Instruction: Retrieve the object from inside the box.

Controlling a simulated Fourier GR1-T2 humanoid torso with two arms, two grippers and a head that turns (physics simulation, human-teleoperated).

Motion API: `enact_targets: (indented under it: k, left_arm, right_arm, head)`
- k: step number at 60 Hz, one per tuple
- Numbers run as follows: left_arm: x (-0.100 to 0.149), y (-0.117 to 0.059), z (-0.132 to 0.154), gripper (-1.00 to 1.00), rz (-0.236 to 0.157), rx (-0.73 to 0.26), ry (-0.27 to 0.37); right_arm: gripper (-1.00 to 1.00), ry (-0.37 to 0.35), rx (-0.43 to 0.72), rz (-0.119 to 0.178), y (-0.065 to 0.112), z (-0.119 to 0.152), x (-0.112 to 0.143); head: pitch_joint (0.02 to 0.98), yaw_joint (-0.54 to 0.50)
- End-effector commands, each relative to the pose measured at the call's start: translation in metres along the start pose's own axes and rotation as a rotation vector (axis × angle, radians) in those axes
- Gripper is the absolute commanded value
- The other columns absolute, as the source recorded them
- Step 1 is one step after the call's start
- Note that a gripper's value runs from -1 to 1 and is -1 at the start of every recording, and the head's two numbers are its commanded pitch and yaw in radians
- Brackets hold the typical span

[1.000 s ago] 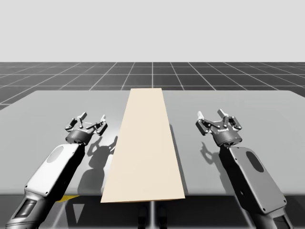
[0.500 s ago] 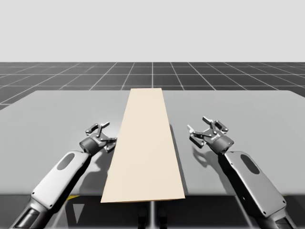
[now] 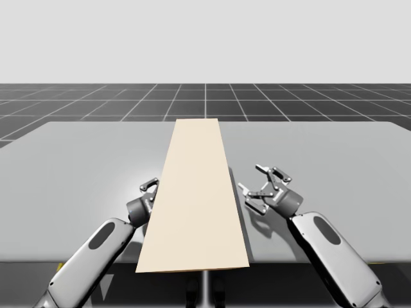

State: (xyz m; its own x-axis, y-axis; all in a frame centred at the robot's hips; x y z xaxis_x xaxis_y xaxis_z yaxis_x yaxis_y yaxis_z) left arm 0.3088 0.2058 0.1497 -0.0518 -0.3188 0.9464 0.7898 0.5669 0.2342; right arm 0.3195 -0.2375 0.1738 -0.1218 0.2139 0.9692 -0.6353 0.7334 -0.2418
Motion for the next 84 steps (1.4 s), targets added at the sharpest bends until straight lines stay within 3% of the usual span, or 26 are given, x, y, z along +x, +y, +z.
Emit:
enact_targets:
  k: [1, 9, 11, 24, 32, 41, 49, 56, 66, 78, 81, 82, 83, 84]
  left_arm:
    - [0.003, -0.003, -0.002, -1.0, 0.015, -0.053, -0.008]
    - [0.004, -0.007, -0.013, -1.0, 0.013, -0.137, 0.027]
    - [0.004, -0.007, -0.018, -1.0, -0.011, -0.143, 0.041]
    - [0.003, 0.006, -0.038, -1.0, 0.019, -0.215, 0.072]
    - [-0.001, 0.006, -0.05, -1.0, 0.017, -0.261, 0.098]
    - [0.0, 0.009, -0.067, -1.0, 0.024, -0.315, 0.108]
    - [0.003, 0.015, -0.081, -1.0, 0.001, -0.339, 0.12]
    - [0.008, 0.014, -0.093, -1.0, 0.003, -0.368, 0.111]
    - [0.011, 0.004, -0.115, -1.0, 0.015, -0.415, 0.103]
    - [-0.001, -0.004, -0.126, -1.0, 0.078, -0.467, 0.146]
    - [-0.002, -0.005, -0.126, -0.85, 0.072, -0.463, 0.135]
    - [-0.003, -0.006, -0.126, 0.42, 0.078, -0.468, 0.133]
    - [-0.003, -0.006, -0.126, 0.42, 0.081, -0.475, 0.136]
    - [-0.002, -0.006, -0.126, 0.91, 0.074, -0.48, 0.134]
  right_arm:
    - [-1.0, -0.017, 0.041, 0.014, 0.007, 0.0, 0.001]
    - [-1.0, -0.022, 0.061, 0.019, 0.009, 0.001, 0.001]
    - [-1.0, -0.021, 0.066, 0.019, 0.009, 0.001, 0.001]
    - [-1.0, -0.025, 0.083, 0.029, 0.012, 0.002, 0.001]
    - [-1.0, -0.03, 0.087, 0.034, 0.014, 0.001, 0.001]
    - [-1.0, -0.033, 0.094, 0.04, 0.016, 0.002, 0.002]
    - [-1.0, -0.032, 0.096, 0.049, 0.017, 0.002, 0.002]
    - [-1.0, -0.034, 0.1, 0.054, 0.019, 0.002, 0.003]
    - [-1.0, -0.035, 0.106, 0.055, 0.019, 0.002, 0.003]
    - [-1.0, -0.043, 0.108, 0.055, 0.019, 0.003, 0.004]
    - [-1.0, -0.045, 0.108, 0.057, 0.019, 0.003, 0.004]
    - [-1.0, -0.044, 0.108, 0.057, 0.019, 0.003, 0.004]
    - [-1.0, -0.044, 0.108, 0.058, 0.02, 0.003, 0.004]
    - [-1.0, -0.043, 0.108, 0.058, 0.02, 0.003, 0.004]
  head:
    - [0.07, -0.01]
    - [0.071, -0.01]
    - [0.072, -0.01]
    - [0.085, -0.01]
    - [0.09, -0.02]
    - [0.096, -0.02]
    - [0.103, -0.02]
    - [0.118, -0.03]
    - [0.125, -0.03]
    - [0.151, -0.03]
    - [0.153, -0.03]
    - [0.154, -0.03]
    - [0.154, -0.03]
    - [0.154, -0.03]
